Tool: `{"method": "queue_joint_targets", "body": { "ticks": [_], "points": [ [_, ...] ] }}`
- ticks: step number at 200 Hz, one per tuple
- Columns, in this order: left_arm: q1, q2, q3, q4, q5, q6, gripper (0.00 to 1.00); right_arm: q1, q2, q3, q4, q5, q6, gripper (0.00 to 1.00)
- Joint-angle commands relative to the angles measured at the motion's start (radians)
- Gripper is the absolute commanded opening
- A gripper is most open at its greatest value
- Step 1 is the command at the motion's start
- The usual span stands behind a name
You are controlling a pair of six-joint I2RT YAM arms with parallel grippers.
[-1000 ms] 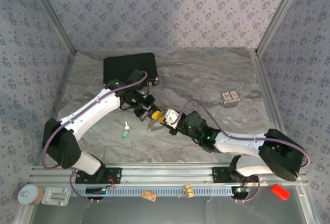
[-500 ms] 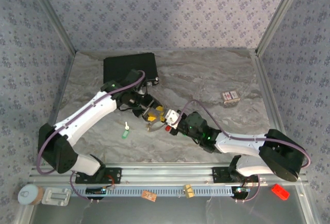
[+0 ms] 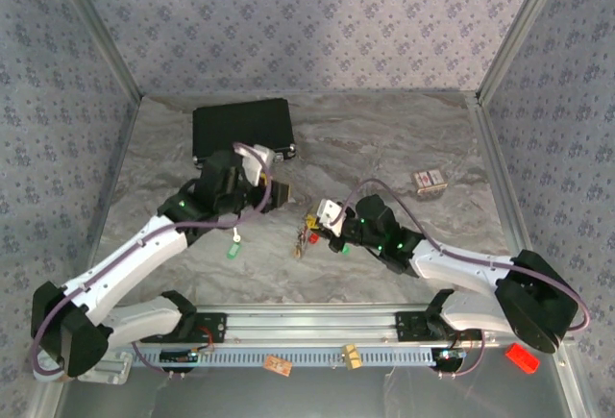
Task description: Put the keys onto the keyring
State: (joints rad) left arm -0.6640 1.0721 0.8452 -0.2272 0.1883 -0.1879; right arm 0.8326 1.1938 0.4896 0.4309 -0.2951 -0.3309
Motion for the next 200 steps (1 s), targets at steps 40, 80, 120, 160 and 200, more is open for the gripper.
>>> {"method": "queue_joint_targets", "body": {
  "ticks": [40,80,120,160,200],
  "points": [
    [-0.004,-0.050,-0.178,0.195,0.318,0.726,0.34,-0.038,-0.028,0.108,-0.211,-0.194,-0.133,0.00],
    [-0.034,0.001,-0.193,0.161,0.408,0.822,0.32,-0.040,-0.016,0.159,-0.294,-0.187,-0.186,0.00],
    [-0.059,0.050,-0.192,0.159,0.427,0.847,0.30,-0.038,-0.010,0.181,-0.311,-0.187,-0.195,0.00],
    [-0.065,0.064,-0.200,0.211,0.408,0.834,0.20,-0.032,0.001,0.197,-0.331,-0.199,-0.206,0.00],
    [-0.069,0.063,-0.196,0.215,0.408,0.832,0.15,-0.017,0.016,0.210,-0.355,-0.181,-0.231,0.00]
  ]
}}
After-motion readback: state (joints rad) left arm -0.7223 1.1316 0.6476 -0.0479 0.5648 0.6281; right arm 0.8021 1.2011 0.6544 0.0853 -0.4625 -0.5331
